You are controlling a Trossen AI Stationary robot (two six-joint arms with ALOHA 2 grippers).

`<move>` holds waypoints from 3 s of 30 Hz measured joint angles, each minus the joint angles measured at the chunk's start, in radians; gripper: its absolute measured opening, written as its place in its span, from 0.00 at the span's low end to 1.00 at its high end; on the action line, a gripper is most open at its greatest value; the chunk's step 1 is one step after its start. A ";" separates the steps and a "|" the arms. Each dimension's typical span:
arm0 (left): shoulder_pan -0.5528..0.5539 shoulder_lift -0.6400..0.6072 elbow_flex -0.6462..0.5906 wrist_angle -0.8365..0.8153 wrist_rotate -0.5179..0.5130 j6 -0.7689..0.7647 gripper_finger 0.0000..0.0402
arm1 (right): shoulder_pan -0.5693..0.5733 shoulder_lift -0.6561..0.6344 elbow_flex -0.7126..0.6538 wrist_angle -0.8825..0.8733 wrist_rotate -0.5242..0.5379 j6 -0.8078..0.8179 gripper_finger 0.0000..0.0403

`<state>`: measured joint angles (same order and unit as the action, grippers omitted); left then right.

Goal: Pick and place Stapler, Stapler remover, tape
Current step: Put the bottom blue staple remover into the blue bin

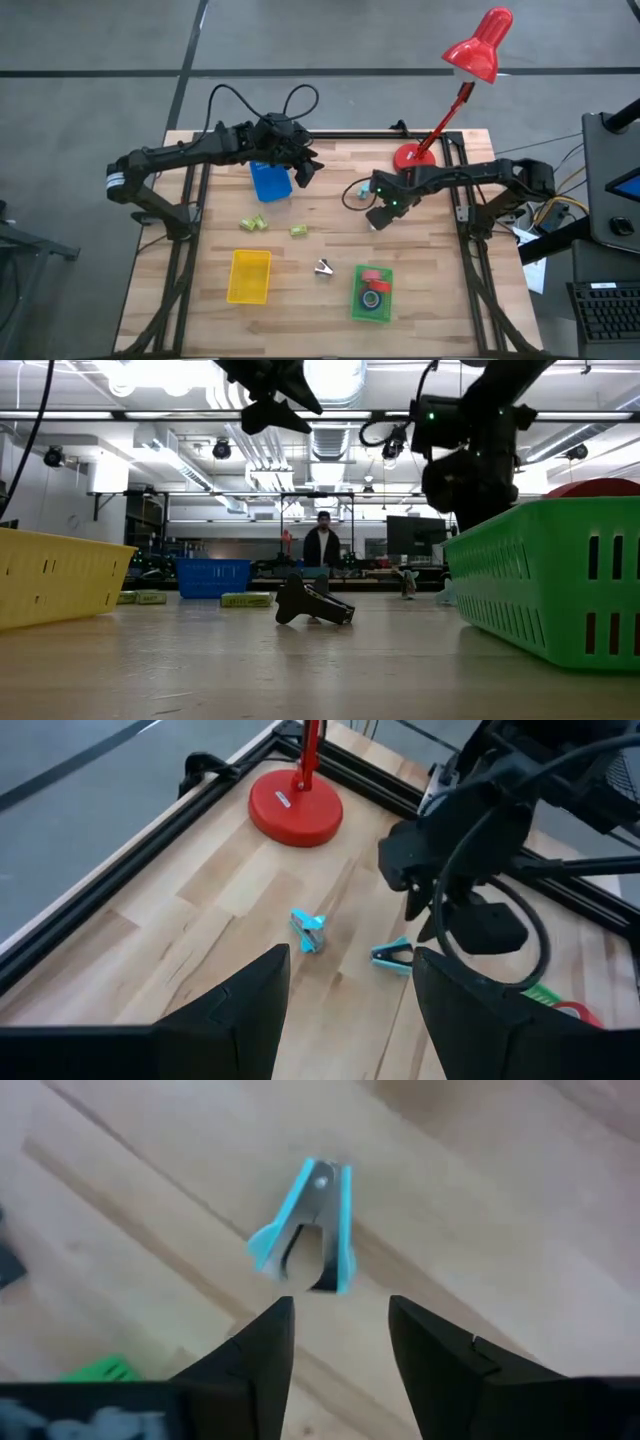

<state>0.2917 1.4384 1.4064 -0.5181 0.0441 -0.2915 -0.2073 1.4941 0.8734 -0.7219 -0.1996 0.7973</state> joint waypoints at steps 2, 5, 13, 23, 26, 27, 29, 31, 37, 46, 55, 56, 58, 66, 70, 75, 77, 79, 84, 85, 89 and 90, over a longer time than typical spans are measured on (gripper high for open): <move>0.001 0.000 -0.003 0.001 0.000 0.000 0.54 | -0.005 0.000 -0.026 0.031 0.003 -0.001 0.38; 0.001 0.000 -0.003 0.003 0.000 0.000 0.54 | -0.010 0.000 -0.060 0.100 0.015 -0.002 0.37; 0.001 0.000 -0.004 0.021 0.000 0.000 0.54 | -0.010 0.000 -0.087 0.136 0.042 0.011 0.33; 0.001 0.000 -0.004 0.039 -0.002 0.001 0.54 | -0.019 0.000 -0.095 0.187 0.046 0.008 0.27; 0.001 0.000 -0.004 0.039 -0.002 0.001 0.54 | -0.019 0.000 -0.095 0.187 0.041 0.011 0.25; 0.001 0.000 -0.004 0.039 -0.002 0.001 0.54 | -0.019 0.000 -0.095 0.187 0.036 0.011 0.25; 0.001 0.000 -0.004 0.039 -0.002 0.002 0.54 | -0.018 0.000 -0.096 0.186 0.033 0.013 0.24; 0.001 0.000 -0.004 0.039 -0.002 0.002 0.54 | -0.018 0.000 -0.097 0.186 0.033 0.013 0.24; 0.001 0.001 -0.004 0.039 -0.004 0.003 0.54 | -0.018 0.000 -0.114 0.183 0.031 0.014 0.25; 0.001 0.001 -0.004 0.039 -0.004 0.010 0.54 | -0.018 -0.001 -0.139 0.194 0.031 0.023 0.21; 0.001 0.001 -0.004 0.039 -0.004 0.011 0.54 | -0.018 -0.001 -0.139 0.242 0.035 0.019 0.11; 0.001 0.001 -0.004 0.039 -0.004 0.011 0.54 | -0.018 -0.001 -0.139 0.242 0.035 0.019 0.09; 0.001 0.001 -0.004 0.039 -0.004 0.011 0.54 | -0.018 0.000 -0.139 0.247 0.035 0.018 0.05; 0.001 0.001 -0.004 0.039 -0.004 0.010 0.54 | -0.018 -0.001 -0.136 0.292 0.040 0.045 0.02; 0.001 0.001 -0.004 0.038 0.003 0.005 0.54 | -0.018 -0.009 -0.103 0.294 0.040 0.041 0.02; 0.001 -0.002 0.000 0.038 0.025 0.007 0.54 | -0.019 -0.019 -0.048 0.294 0.042 0.030 0.02; 0.001 -0.007 0.000 0.038 0.028 0.014 0.54 | -0.019 -0.021 -0.019 0.291 0.042 0.015 0.02; 0.001 -0.016 0.000 0.037 0.050 0.035 0.54 | -0.020 -0.028 0.014 0.292 0.042 0.007 0.02; 0.006 -0.046 0.023 0.030 0.187 0.066 0.54 | -0.020 -0.070 0.120 0.282 0.047 -0.030 0.02; 0.009 -0.054 0.028 0.028 0.216 0.066 0.54 | -0.020 -0.079 0.142 0.278 0.051 -0.043 0.02; 0.025 -0.083 0.044 0.032 0.339 0.099 0.54 | -0.020 -0.119 0.224 0.268 0.083 -0.115 0.02; 0.028 -0.088 0.046 0.030 0.366 0.107 0.54 | -0.020 -0.130 0.245 0.264 0.097 -0.139 0.02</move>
<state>0.3199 1.3507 1.4528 -0.4886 0.4101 -0.1845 -0.2276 1.3643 1.1181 -0.4575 -0.1028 0.6587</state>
